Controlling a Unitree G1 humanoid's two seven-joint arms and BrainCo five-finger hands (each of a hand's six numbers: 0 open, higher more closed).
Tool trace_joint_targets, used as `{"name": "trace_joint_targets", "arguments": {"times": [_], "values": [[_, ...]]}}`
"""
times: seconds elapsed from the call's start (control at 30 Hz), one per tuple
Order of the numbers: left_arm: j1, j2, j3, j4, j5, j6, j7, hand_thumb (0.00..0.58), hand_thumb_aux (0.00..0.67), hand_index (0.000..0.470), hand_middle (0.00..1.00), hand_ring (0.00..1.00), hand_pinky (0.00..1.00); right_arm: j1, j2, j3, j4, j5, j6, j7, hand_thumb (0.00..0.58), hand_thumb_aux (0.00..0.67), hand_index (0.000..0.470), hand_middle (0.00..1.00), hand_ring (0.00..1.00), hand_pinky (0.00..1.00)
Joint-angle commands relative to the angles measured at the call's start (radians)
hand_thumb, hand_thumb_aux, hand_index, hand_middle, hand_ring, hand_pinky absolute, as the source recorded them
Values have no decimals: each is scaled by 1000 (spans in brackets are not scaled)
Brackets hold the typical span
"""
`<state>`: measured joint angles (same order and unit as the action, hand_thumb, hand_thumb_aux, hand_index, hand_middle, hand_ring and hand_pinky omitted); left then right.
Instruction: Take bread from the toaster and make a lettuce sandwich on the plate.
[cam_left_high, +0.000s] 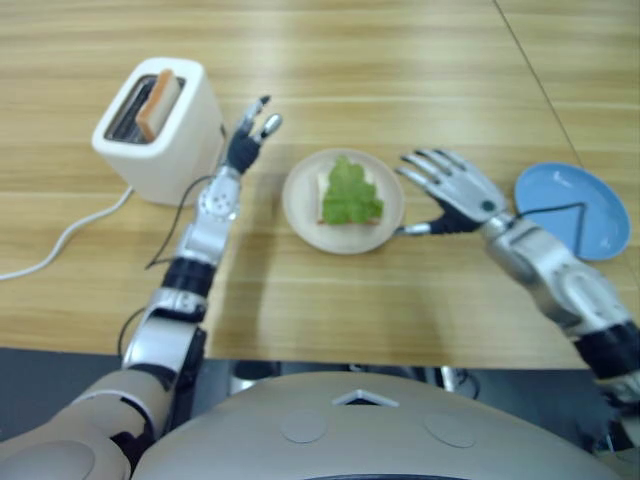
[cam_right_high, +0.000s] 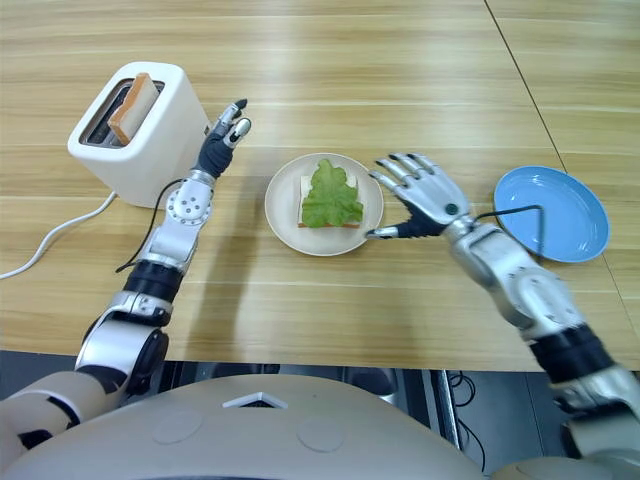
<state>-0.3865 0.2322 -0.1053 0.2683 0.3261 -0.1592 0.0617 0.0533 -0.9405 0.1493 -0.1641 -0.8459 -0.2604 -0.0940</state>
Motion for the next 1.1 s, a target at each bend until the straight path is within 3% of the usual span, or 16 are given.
{"name": "trace_joint_targets", "arguments": {"times": [0.03,0.17,0.4,0.43,0.57,0.63,0.77,0.8,0.83,0.87,0.9,0.93,1.1], "values": [[45,80,61,-299,222,74,120,0,0,0,0,0,0,42,11,-133,-106,139,-42,20,0,0,0,0,0,0],[49,185,101,-397,473,252,169,0,0,0,0,0,0,32,80,-162,-98,183,-59,14,0,0,0,0,0,0],[12,285,96,-192,607,481,103,0,0,0,0,0,0,6,167,-140,-26,174,-78,21,18,11,7,0,0,0],[8,290,93,-157,602,497,91,0,0,0,0,0,0,6,171,-143,-21,171,-81,20,58,34,23,0,0,0],[-8,296,81,-41,573,545,46,0,0,0,0,0,0,6,179,-160,-9,175,-91,21,58,34,23,0,0,0],[-9,296,73,-18,563,558,35,0,0,0,0,0,0,7,180,-168,-6,176,-95,21,104,63,43,0,0,0],[-12,290,55,10,531,556,20,0,0,0,0,0,0,9,181,-178,-4,174,-97,19,104,63,43,0,0,0],[-13,289,54,13,522,557,19,371,268,184,0,0,0,10,182,-180,-4,173,-98,20,108,66,45,0,0,0],[-14,286,57,16,509,553,24,371,268,184,0,0,0,11,182,-182,-4,171,-98,18,108,66,45,0,0,0],[-14,283,62,16,495,549,29,568,573,393,0,0,0,12,183,-183,-3,170,-98,17,92,55,38,0,0,0],[-14,280,71,10,480,544,41,580,670,460,408,408,408,13,183,-185,-2,168,-99,17,53,32,22,0,0,0],[-14,279,78,-2,469,543,51,580,670,460,1000,1000,1000,14,183,-187,-2,167,-99,16,49,29,20,0,0,0],[-6,279,120,-119,436,520,139,580,670,460,1000,1000,1000,12,186,-192,7,158,-99,16,27,16,11,0,0,0]]}}
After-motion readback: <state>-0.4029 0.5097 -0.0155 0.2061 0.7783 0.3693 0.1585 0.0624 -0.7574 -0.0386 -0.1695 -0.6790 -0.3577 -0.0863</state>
